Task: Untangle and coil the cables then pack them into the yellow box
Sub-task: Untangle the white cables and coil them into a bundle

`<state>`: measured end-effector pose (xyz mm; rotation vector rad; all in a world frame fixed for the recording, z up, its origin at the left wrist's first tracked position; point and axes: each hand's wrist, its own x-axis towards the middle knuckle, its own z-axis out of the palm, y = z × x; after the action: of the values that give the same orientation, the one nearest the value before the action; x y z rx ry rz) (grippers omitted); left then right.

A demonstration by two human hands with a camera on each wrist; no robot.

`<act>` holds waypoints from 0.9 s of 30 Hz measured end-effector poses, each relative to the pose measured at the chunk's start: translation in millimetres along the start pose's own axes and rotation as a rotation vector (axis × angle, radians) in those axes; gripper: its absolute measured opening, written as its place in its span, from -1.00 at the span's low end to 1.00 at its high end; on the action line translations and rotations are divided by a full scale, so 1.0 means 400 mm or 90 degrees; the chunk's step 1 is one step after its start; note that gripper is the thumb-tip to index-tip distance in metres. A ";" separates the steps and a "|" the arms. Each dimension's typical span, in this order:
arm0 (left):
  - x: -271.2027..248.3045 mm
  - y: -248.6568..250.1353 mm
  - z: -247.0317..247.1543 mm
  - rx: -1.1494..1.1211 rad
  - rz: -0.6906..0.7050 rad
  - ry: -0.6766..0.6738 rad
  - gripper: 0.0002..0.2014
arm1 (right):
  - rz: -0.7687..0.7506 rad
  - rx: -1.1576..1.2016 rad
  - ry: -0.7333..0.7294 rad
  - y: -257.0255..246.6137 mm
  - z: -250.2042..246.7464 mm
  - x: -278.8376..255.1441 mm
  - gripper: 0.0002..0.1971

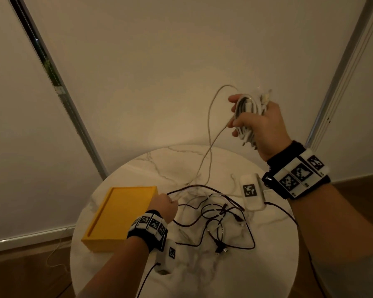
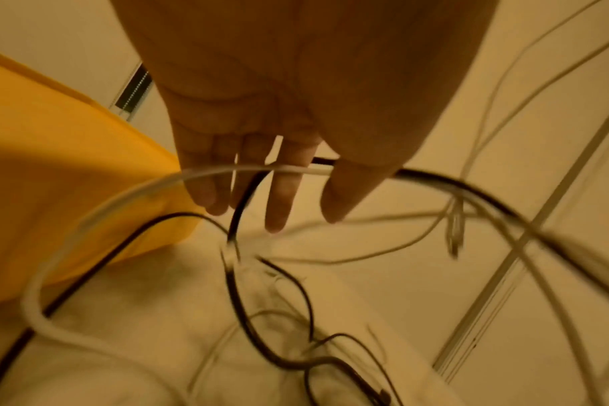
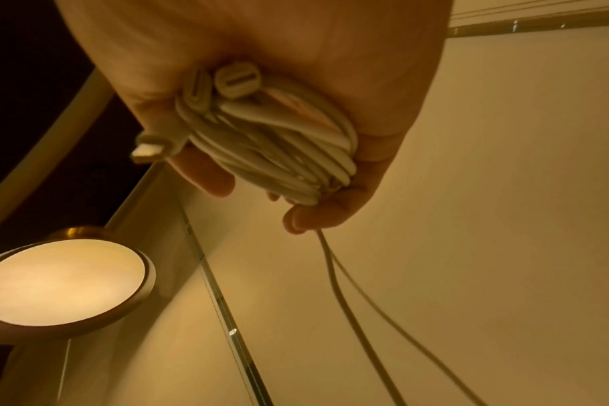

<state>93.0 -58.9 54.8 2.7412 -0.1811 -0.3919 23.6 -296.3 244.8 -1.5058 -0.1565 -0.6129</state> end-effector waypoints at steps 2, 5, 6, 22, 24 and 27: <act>-0.013 0.014 -0.014 -0.011 0.024 0.053 -0.45 | 0.012 -0.018 -0.027 -0.001 0.017 0.001 -0.55; -0.062 0.051 -0.071 -0.030 0.042 0.118 -0.46 | 0.021 -0.045 -0.051 -0.007 0.037 0.006 -0.54; -0.081 0.064 -0.095 -0.046 0.059 0.159 -0.44 | 0.019 -0.054 -0.058 -0.011 0.044 0.009 -0.54; -0.109 0.190 -0.166 -0.350 0.271 0.209 -0.75 | -0.046 0.203 -0.099 -0.087 0.096 0.023 -0.49; -0.104 0.192 -0.158 -0.320 0.276 0.189 -0.76 | -0.033 0.232 -0.109 -0.080 0.095 0.019 -0.49; -0.095 0.190 -0.148 -0.229 0.292 0.175 -0.90 | -0.015 0.253 -0.103 -0.073 0.093 0.012 -0.48</act>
<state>68.4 -102.6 145.3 2.2760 -0.5881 0.0740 24.1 -260.3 276.1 -1.1664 -0.3978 -0.4470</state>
